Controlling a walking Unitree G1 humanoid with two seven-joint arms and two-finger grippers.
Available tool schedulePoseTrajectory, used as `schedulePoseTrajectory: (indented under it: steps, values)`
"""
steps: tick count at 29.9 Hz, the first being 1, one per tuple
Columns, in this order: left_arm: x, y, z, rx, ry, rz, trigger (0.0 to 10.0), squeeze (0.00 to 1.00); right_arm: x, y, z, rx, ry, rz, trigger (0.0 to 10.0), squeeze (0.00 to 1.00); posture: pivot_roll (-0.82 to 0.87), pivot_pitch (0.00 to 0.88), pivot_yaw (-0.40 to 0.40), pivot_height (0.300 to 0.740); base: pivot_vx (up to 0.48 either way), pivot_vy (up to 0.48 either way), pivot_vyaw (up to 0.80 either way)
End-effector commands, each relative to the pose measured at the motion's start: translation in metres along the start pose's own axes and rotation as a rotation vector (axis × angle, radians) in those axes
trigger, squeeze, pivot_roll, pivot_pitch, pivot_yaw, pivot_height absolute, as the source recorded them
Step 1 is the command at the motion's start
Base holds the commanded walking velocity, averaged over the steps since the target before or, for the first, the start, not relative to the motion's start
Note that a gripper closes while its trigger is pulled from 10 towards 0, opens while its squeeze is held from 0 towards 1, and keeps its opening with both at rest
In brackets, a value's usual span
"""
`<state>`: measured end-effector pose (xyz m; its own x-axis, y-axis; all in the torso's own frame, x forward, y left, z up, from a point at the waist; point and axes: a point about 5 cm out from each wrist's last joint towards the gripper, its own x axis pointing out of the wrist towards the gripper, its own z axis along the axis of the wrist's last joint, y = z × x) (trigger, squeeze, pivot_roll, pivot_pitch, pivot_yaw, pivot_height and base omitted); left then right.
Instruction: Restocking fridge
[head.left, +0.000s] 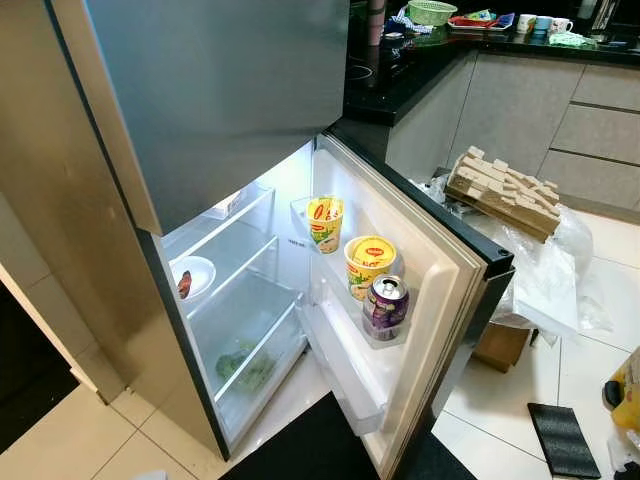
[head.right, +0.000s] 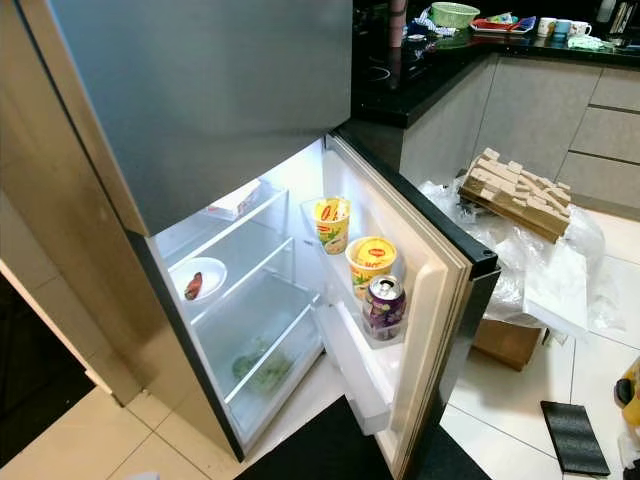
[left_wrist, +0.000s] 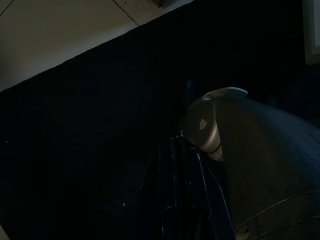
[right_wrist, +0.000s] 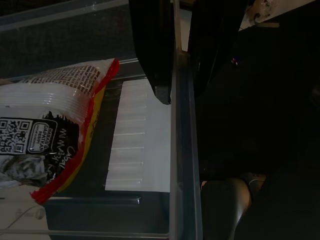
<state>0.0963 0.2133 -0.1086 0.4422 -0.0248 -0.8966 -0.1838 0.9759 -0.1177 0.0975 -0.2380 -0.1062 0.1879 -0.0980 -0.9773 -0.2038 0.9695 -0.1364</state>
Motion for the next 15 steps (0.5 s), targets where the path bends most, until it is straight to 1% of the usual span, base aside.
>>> schedulePoseTrajectory:
  steps: [1,14,15]
  values:
    - [-0.0015,-0.0024,-0.013,0.018,0.056,-0.01,10.0,0.0,0.0,0.0004,0.0034,0.004,-0.014,-0.003,10.0,0.0,-0.04,0.0,-0.022,0.74,-0.326,0.0,0.0]
    - [-0.0019,-0.0016,-0.0138,0.022,0.06,-0.011,10.0,0.0,0.0,0.0001,0.0021,0.0,-0.011,-0.004,10.0,0.0,-0.04,0.0,-0.02,0.74,-0.327,0.0,0.0]
    - [-0.0021,-0.0002,-0.0132,0.015,0.056,-0.003,10.0,0.0,0.0,0.0001,0.0018,-0.001,-0.011,-0.003,10.0,0.0,-0.04,0.0,-0.02,0.74,0.0,0.0,0.0]
